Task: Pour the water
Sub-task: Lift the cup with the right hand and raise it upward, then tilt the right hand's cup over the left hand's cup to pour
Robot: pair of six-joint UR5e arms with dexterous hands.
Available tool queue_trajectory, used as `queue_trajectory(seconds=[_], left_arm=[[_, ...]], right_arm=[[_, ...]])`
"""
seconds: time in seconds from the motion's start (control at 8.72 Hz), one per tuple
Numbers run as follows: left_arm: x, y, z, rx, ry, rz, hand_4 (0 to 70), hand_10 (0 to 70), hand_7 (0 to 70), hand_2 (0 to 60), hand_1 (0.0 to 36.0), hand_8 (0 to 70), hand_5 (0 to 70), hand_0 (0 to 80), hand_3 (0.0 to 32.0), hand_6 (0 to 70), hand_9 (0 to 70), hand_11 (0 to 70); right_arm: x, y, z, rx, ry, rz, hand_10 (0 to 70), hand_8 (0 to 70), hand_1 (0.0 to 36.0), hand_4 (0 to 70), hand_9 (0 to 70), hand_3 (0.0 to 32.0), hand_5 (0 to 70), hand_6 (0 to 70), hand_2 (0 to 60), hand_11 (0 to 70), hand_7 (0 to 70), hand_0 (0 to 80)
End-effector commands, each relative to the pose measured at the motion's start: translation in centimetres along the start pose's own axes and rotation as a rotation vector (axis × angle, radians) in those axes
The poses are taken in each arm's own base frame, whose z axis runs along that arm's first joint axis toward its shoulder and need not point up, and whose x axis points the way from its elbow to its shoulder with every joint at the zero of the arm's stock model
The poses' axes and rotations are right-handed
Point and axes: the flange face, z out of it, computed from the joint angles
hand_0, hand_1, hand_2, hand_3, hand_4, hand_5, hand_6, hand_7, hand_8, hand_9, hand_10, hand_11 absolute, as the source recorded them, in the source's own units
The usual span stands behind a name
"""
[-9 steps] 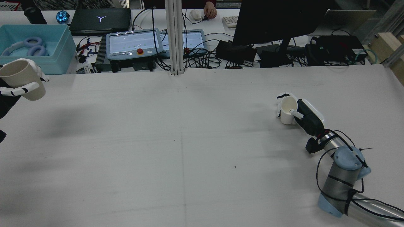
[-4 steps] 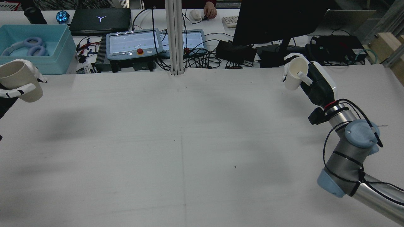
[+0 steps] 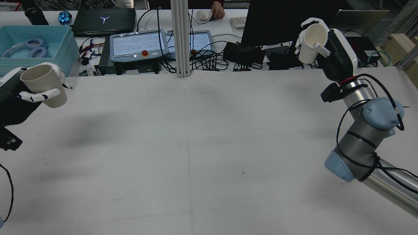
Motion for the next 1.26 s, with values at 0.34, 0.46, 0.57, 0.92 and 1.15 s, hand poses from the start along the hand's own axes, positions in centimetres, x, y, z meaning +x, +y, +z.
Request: queue_trajectory(seconds=[0.34, 0.46, 0.57, 0.92, 1.15], left_arm=[[-16.5, 17.2, 9.4, -0.139, -0.169, -0.049, 36.3, 26.6, 58.6, 60.0, 21.2, 45.4, 64.7, 46.5, 0.0, 44.8, 45.1, 39.0], [-19.4, 19.9, 9.5, -0.143, -0.170, -0.071, 37.0, 26.9, 59.0, 60.0, 21.2, 45.9, 66.0, 46.5, 0.0, 45.6, 45.8, 39.4], [-22.2, 22.4, 10.5, -0.153, -0.192, -0.090, 37.0, 27.0, 59.0, 60.0, 21.1, 46.0, 66.2, 46.6, 0.0, 45.7, 45.8, 39.5], [-24.6, 25.8, 14.5, -0.158, -0.190, -0.094, 37.1, 27.1, 58.6, 60.0, 20.4, 46.0, 65.3, 46.3, 0.0, 45.7, 45.9, 39.7], [-24.6, 26.2, 14.8, -0.163, -0.186, -0.096, 37.5, 27.3, 58.8, 60.0, 20.5, 46.4, 65.9, 46.4, 0.0, 46.0, 46.2, 39.9]], right_arm=[[-1.5, 7.9, 5.0, -0.085, -0.072, -0.077, 36.5, 43.5, 0.0, 7.0, 47.2, 0.0, 55.6, 47.2, 3.4, 51.1, 70.0, 37.3], [-1.0, 9.1, 5.4, -0.099, -0.072, -0.088, 38.5, 43.5, 0.0, 7.2, 47.0, 0.0, 55.4, 47.6, 3.4, 53.5, 70.0, 36.9], [0.3, 9.9, 5.2, -0.104, -0.065, -0.089, 38.5, 43.2, 0.0, 7.0, 46.6, 0.0, 55.1, 47.2, 3.1, 53.6, 70.0, 37.2], [6.6, 16.9, 3.1, -0.147, -0.060, -0.100, 38.4, 42.4, 0.0, 6.2, 45.4, 0.0, 54.0, 45.9, 2.8, 53.5, 70.0, 36.7], [9.9, 19.7, 0.8, -0.154, -0.046, -0.114, 38.7, 40.8, 0.0, 5.2, 44.1, 0.0, 52.0, 44.3, 3.5, 54.0, 70.0, 36.7]])
